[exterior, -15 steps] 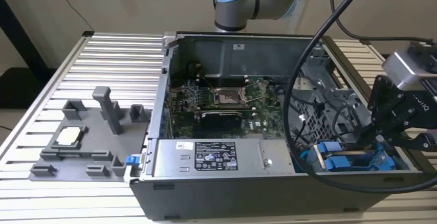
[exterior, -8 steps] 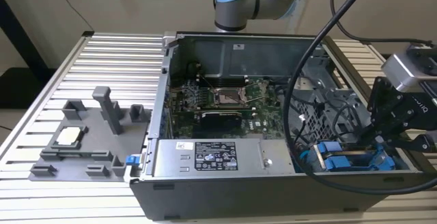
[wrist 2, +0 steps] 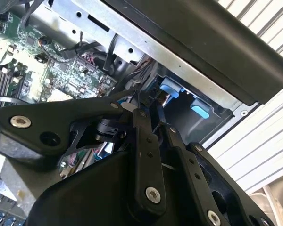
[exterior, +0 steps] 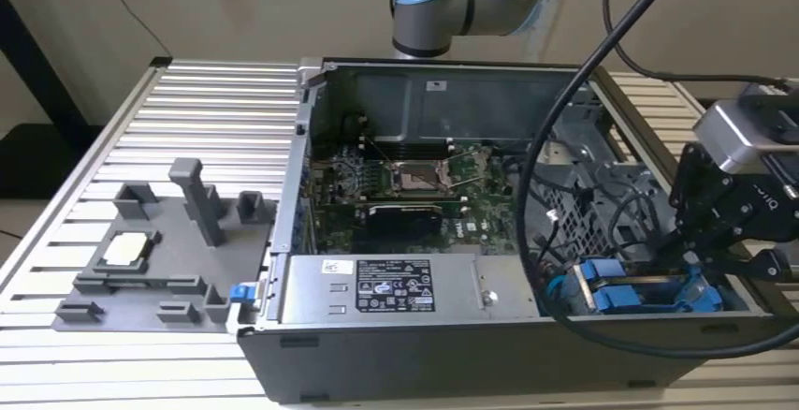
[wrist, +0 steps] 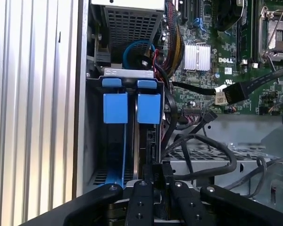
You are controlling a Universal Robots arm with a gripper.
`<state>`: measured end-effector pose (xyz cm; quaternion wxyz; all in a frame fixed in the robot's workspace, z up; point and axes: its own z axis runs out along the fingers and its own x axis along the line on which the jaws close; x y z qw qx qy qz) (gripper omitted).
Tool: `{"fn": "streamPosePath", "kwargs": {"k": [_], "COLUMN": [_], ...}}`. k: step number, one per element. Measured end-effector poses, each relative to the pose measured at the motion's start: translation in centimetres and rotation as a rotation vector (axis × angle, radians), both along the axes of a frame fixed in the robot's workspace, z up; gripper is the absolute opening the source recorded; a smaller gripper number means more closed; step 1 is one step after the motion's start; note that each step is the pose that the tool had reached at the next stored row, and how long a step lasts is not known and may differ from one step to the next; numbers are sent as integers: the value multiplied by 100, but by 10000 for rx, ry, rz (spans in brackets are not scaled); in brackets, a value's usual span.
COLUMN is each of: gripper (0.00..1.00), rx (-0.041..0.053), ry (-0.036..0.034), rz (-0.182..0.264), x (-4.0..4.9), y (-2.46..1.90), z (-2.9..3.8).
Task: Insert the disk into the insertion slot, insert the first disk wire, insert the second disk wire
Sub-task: 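Insert the first disk wire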
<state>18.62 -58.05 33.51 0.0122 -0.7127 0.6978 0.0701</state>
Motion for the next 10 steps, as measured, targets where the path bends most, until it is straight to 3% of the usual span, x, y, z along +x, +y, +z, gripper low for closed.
{"fn": "streamPosePath", "kwargs": {"k": [9,10], "gripper": [20,27], "rx": [14,6], "ry": [1,1], "rz": [-34,-34], "x": [0,0], "y": [-1,-1], "z": [-37,-33]}}
